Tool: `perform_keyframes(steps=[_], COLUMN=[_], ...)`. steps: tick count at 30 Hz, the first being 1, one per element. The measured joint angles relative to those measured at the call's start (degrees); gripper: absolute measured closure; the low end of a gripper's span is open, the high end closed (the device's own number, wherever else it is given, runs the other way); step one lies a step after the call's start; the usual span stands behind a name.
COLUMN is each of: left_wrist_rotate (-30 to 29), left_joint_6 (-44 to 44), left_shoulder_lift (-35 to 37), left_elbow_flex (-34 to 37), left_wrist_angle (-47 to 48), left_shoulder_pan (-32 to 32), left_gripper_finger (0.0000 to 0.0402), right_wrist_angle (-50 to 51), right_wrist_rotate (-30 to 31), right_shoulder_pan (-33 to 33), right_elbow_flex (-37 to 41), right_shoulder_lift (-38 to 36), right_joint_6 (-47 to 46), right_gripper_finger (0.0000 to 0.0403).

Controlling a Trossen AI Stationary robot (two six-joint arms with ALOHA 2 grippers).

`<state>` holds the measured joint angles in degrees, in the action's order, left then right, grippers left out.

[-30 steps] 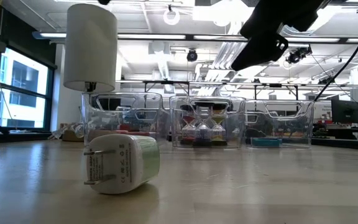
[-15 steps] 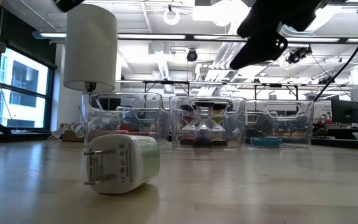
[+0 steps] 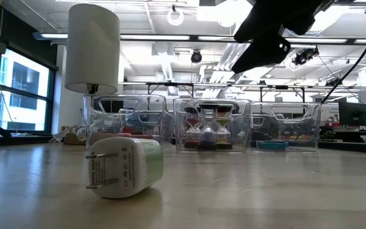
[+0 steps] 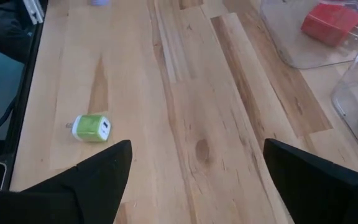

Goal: Pick & Place Office items
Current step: Put the light blue hourglass into the middle transparent bin

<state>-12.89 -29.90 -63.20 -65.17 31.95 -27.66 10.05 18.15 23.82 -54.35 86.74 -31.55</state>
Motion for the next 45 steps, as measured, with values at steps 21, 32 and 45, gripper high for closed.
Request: perform_keyframes(steps=[21, 32, 45], left_wrist_rotate=[-0.6, -1.9, -2.6], left_joint_6=[-25.8, -14.0, -28.8], left_shoulder_lift=[-3.4, -3.9, -10.3], left_elbow_flex=[-7.6, -7.4, -6.5], left_wrist_angle=[47.3, 50.3, 58.3], left_shoulder_pan=[-12.4, -16.6, -18.6], left_gripper_finger=[0.0110, 0.0110, 0.0110], right_wrist_angle=[0.4, 0.4, -0.6], right_wrist_rotate=[-0.1, 0.1, -0.1], right_shoulder_pan=[0.2, 0.2, 0.2], right_elbow_flex=[0.0, 0.0, 0.0], right_shoulder_lift=[0.0, 0.0, 3.1], right_joint_6=[3.5, 3.9, 4.6], right_gripper_finger=[0.0050, 0.0050, 0.0050])
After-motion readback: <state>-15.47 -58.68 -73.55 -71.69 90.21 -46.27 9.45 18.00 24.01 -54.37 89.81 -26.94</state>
